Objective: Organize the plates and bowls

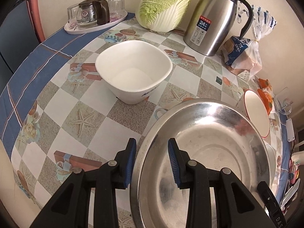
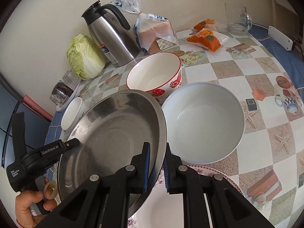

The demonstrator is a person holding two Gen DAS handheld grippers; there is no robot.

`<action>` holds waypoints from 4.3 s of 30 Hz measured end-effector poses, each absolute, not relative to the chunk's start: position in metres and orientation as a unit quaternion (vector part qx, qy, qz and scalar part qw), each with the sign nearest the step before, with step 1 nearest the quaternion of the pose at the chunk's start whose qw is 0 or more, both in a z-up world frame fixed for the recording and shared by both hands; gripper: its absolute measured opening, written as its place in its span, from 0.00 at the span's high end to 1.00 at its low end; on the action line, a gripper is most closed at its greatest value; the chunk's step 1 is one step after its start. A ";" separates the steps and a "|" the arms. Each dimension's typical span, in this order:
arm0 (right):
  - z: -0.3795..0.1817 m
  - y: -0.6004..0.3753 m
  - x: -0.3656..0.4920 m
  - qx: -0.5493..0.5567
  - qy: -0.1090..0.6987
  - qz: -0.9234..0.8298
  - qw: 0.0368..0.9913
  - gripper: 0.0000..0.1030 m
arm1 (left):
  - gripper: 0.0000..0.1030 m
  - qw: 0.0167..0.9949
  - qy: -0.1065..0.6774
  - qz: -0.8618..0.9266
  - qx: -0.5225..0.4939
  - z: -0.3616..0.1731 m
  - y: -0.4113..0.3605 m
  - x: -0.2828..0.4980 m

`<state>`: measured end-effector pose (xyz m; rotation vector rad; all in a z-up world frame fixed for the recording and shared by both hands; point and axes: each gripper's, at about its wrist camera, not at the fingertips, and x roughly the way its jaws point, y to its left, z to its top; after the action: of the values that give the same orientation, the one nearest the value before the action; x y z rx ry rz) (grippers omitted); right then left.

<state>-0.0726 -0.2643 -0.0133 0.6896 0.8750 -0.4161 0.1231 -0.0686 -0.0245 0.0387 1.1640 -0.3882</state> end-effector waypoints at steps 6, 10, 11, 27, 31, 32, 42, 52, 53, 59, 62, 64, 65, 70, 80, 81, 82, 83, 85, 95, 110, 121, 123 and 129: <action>-0.015 -0.257 -0.064 0.312 0.417 -0.191 0.832 0.84 | 0.66 0.814 0.553 -0.178 -0.005 -0.026 -0.059 0.130; -0.019 -0.254 -0.059 0.309 0.422 -0.188 0.831 0.84 | 0.66 0.812 0.557 -0.176 -0.015 -0.027 -0.056 0.133; -0.019 -0.253 -0.058 0.306 0.423 -0.188 0.832 0.84 | 0.66 0.811 0.558 -0.176 -0.018 -0.028 -0.055 0.134; -0.027 -0.253 -0.055 0.286 0.438 -0.213 0.825 0.84 | 0.66 0.807 0.560 -0.189 -0.015 -0.034 -0.062 0.134; -0.029 -0.253 -0.054 0.280 0.442 -0.216 0.824 0.84 | 0.66 0.809 0.555 -0.192 -0.006 -0.034 -0.065 0.134; -0.030 -0.253 -0.053 0.280 0.441 -0.217 0.824 0.84 | 0.66 0.812 0.551 -0.192 0.001 -0.034 -0.067 0.133; -0.034 -0.248 -0.047 0.260 0.451 -0.220 0.825 0.84 | 0.59 0.816 0.544 -0.195 0.006 -0.038 -0.068 0.138; -0.035 -0.248 -0.045 0.255 0.450 -0.227 0.825 0.84 | 0.59 0.815 0.544 -0.198 0.010 -0.041 -0.070 0.139; -0.034 -0.248 -0.044 0.254 0.450 -0.227 0.825 0.84 | 0.59 0.815 0.544 -0.198 0.010 -0.041 -0.070 0.139; -0.032 -0.246 -0.042 0.241 0.459 -0.234 0.823 0.83 | 0.56 0.805 0.560 -0.196 0.015 -0.042 -0.071 0.139; -0.030 -0.244 -0.041 0.239 0.460 -0.226 0.825 0.73 | 0.56 0.801 0.566 -0.194 0.025 -0.041 -0.071 0.138; -0.028 -0.241 -0.040 0.231 0.464 -0.227 0.825 0.71 | 0.56 0.801 0.567 -0.192 0.031 -0.038 -0.072 0.136; -0.027 -0.240 -0.039 0.225 0.467 -0.229 0.824 0.69 | 0.54 0.801 0.566 -0.192 0.032 -0.036 -0.072 0.135; -0.018 -0.238 -0.039 0.220 0.476 -0.229 0.820 0.67 | 0.50 0.803 0.563 -0.194 0.032 -0.023 -0.067 0.132; 0.007 -0.232 -0.044 0.173 0.466 -0.251 0.831 0.60 | 0.34 0.809 0.549 -0.201 0.062 -0.003 -0.073 0.120; 0.008 -0.231 -0.044 0.170 0.466 -0.252 0.831 0.59 | 0.30 0.808 0.549 -0.202 0.068 -0.003 -0.074 0.119; 0.009 -0.231 -0.044 0.169 0.467 -0.252 0.831 0.54 | 0.28 0.807 0.550 -0.202 0.073 -0.003 -0.075 0.118; 0.009 -0.231 -0.044 0.170 0.467 -0.253 0.830 0.44 | 0.24 0.806 0.551 -0.199 0.078 -0.004 -0.076 0.117; 0.008 -0.232 -0.045 0.175 0.467 -0.255 0.829 0.35 | 0.15 0.805 0.555 -0.191 0.091 -0.006 -0.076 0.116; -0.001 -0.243 -0.049 0.201 0.475 -0.265 0.815 0.08 | 0.10 0.808 0.551 -0.177 0.110 -0.008 -0.075 0.114; -0.004 -0.233 -0.047 0.167 0.475 -0.256 0.825 0.00 | 0.08 0.831 0.512 -0.184 0.116 0.000 -0.078 0.106; -0.006 -0.221 -0.055 0.157 0.464 -0.253 0.834 0.00 | 0.08 0.838 0.505 -0.185 0.089 0.004 -0.070 0.099; -0.005 -0.219 -0.058 0.158 0.459 -0.255 0.836 0.00 | 0.08 0.841 0.501 -0.186 0.086 0.007 -0.068 0.096; 0.000 -0.211 -0.069 0.163 0.437 -0.254 0.847 0.00 | 0.08 0.848 0.486 -0.194 0.087 0.015 -0.063 0.079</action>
<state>-0.0692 -0.2105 0.0005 0.3440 0.9204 -0.5364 0.0789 -0.0626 0.0147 0.1829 1.0246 -0.4084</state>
